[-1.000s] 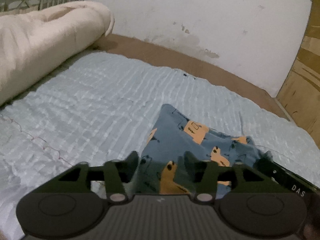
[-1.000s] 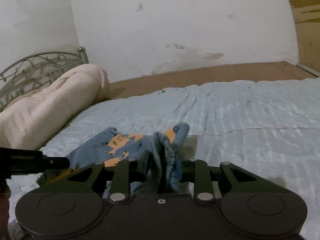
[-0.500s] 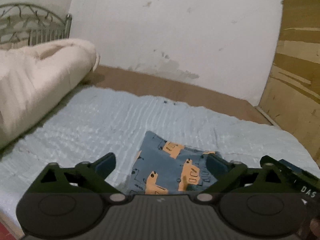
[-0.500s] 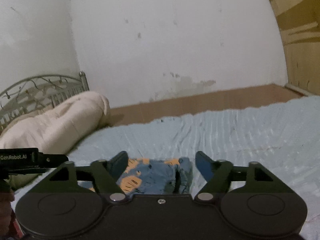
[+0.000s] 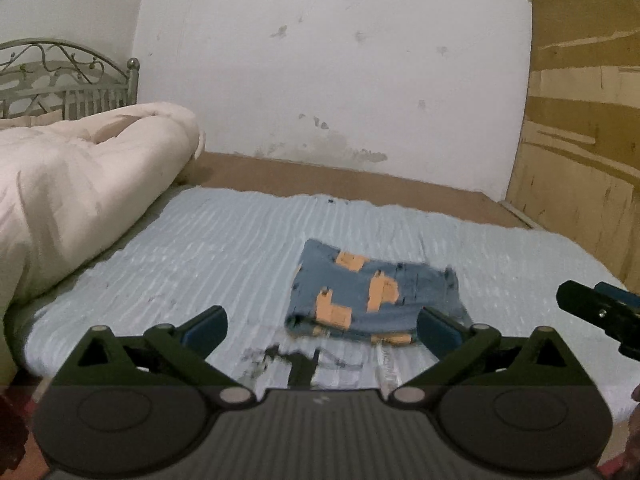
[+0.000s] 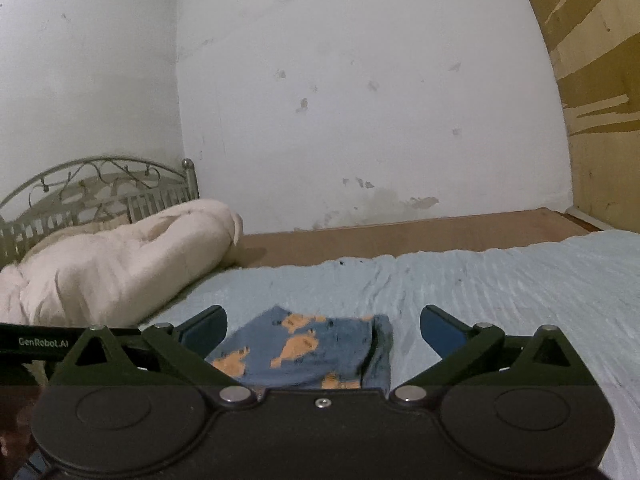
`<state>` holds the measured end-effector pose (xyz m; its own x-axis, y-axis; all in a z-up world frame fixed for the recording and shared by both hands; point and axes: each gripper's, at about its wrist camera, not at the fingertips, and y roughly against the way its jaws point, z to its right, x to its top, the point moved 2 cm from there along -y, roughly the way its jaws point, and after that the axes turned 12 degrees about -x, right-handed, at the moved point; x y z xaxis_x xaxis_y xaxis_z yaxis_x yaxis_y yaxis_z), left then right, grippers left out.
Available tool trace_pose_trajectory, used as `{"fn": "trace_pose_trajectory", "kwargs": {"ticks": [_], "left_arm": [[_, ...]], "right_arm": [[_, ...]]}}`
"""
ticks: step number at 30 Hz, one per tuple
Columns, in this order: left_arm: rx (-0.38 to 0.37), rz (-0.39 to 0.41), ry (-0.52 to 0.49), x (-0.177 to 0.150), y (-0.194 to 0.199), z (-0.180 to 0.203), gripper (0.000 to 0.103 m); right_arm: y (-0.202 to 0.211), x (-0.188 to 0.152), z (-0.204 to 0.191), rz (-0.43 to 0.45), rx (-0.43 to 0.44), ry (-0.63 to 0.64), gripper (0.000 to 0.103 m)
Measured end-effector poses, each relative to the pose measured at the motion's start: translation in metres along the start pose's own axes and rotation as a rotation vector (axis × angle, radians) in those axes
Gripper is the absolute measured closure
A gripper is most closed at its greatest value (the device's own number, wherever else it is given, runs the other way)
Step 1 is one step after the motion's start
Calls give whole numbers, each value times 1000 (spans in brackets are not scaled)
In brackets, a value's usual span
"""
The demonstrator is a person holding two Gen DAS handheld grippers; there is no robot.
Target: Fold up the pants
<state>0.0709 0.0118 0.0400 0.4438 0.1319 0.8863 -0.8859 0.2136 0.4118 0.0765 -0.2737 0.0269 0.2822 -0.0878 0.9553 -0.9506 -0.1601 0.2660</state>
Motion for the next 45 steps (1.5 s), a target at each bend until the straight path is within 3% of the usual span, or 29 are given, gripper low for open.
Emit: {"fn": "trace_pose_trajectory", "kwargs": {"ticks": [12,36,45], "left_arm": [[2,-9,-38,-34,17,5,1],[3,-24,-36,-38,15,5,1],[-26,-45,19,-40,11,1,1]], "right_arm": [[33,-36,-9,-30,-5,47,1],[28,-38,-8,-43,-9,37,1],[25,-41,-7,-52,-8,44,1]]}}
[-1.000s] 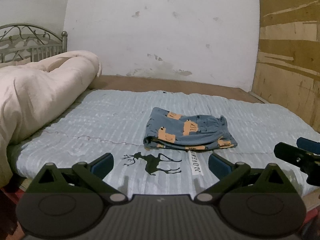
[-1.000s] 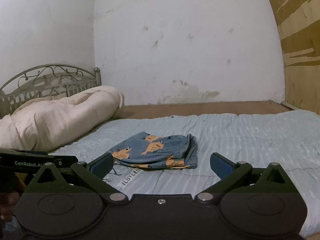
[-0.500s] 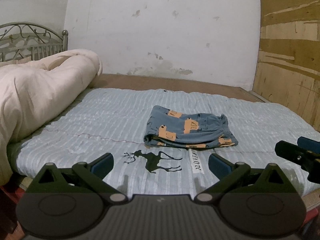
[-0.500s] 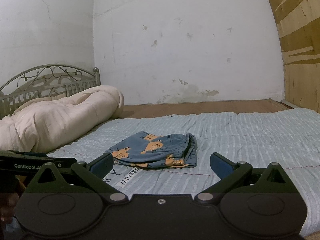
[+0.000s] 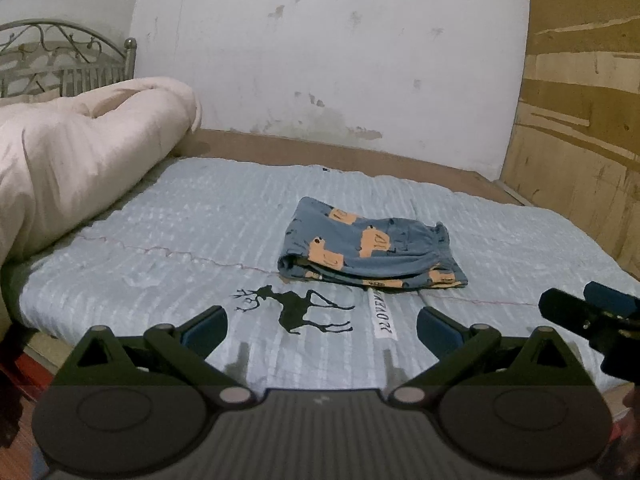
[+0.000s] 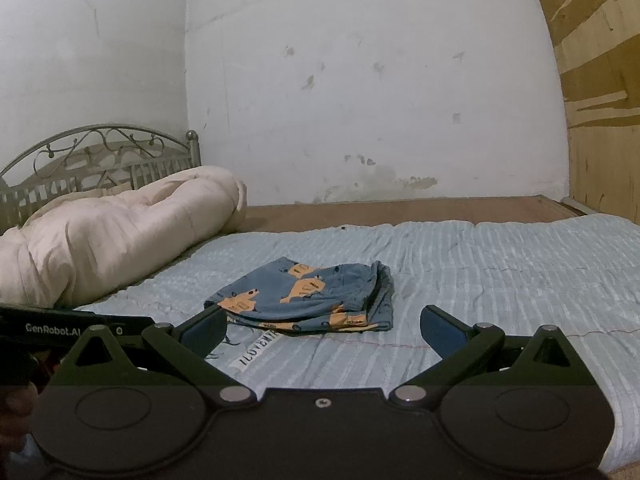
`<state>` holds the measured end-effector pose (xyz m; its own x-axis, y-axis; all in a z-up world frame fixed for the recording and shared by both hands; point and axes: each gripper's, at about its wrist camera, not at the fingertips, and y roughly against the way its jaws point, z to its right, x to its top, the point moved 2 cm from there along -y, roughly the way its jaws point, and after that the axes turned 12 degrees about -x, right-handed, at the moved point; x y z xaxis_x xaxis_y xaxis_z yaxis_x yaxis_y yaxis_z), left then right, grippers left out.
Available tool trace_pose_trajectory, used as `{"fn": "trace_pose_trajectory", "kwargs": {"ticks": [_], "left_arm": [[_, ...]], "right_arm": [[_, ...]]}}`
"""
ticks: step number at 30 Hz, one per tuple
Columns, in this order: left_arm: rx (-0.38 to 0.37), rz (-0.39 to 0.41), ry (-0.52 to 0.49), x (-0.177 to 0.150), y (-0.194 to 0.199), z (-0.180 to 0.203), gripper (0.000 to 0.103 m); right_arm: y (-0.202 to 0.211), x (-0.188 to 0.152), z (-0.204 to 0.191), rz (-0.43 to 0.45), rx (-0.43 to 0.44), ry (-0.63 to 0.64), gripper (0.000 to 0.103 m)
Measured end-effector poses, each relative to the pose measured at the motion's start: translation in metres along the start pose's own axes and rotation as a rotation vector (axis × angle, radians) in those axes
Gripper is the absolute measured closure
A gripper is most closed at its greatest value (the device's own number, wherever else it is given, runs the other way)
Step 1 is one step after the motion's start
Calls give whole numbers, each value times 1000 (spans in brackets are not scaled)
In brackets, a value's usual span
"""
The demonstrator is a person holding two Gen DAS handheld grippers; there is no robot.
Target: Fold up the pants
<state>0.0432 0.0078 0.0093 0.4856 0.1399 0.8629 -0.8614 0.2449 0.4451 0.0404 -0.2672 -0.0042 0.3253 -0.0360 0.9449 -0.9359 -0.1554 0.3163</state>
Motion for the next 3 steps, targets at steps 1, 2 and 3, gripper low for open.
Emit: {"fn": "trace_pose_trajectory", "kwargs": {"ticks": [1,2,3], "left_arm": [[5,3,-2,0,0,0,1],[8,5,-5,0,0,0,1],[9,5,-3,0,-1,0,1]], "right_arm": [[-1,0,0,-3,1,0,1],[-2,-1,0,-6,1,0,1],[-3,-1,0,-9,2,0,1]]}}
